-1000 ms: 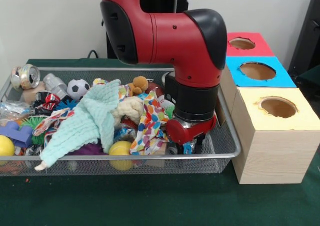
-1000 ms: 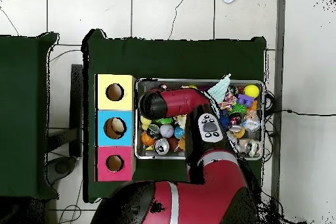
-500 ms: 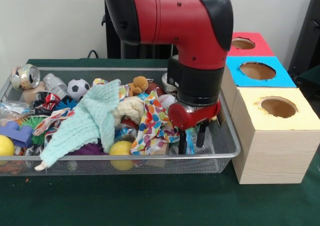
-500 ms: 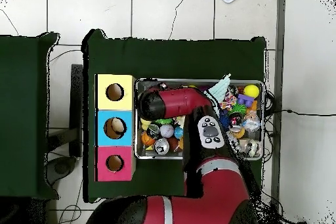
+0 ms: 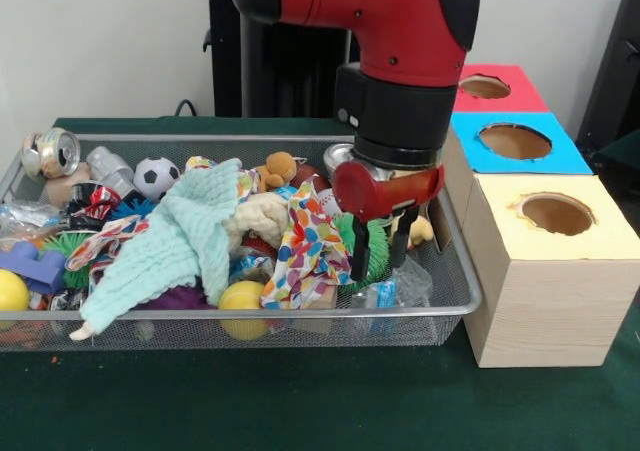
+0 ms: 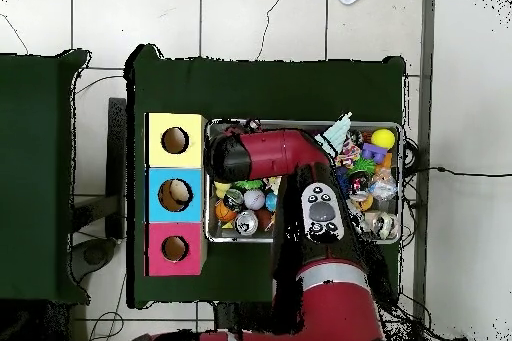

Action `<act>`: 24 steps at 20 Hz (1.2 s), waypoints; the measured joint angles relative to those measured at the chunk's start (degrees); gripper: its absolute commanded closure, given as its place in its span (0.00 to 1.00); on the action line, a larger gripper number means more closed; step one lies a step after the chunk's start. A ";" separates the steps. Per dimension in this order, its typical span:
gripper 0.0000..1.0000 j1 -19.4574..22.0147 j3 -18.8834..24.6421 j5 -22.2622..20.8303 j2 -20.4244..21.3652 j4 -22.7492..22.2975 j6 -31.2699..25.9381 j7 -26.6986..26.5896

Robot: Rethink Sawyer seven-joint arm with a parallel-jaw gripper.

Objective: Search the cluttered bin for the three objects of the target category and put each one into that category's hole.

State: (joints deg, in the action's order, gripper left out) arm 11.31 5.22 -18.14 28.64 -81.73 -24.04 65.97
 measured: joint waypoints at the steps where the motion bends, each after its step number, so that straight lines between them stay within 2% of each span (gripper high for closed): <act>1: 0.00 -0.08 -0.14 0.13 0.09 0.00 0.00 0.01; 11: 0.00 -2.18 -3.94 5.54 -0.02 -0.03 0.01 1.26; 15: 0.00 -4.01 -6.85 10.28 -0.97 -0.07 0.63 5.87; 24: 0.00 -4.78 -9.08 14.44 -1.37 -0.36 0.72 14.64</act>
State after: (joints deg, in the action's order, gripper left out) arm 6.54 -3.86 -3.71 27.27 -82.09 -23.32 80.61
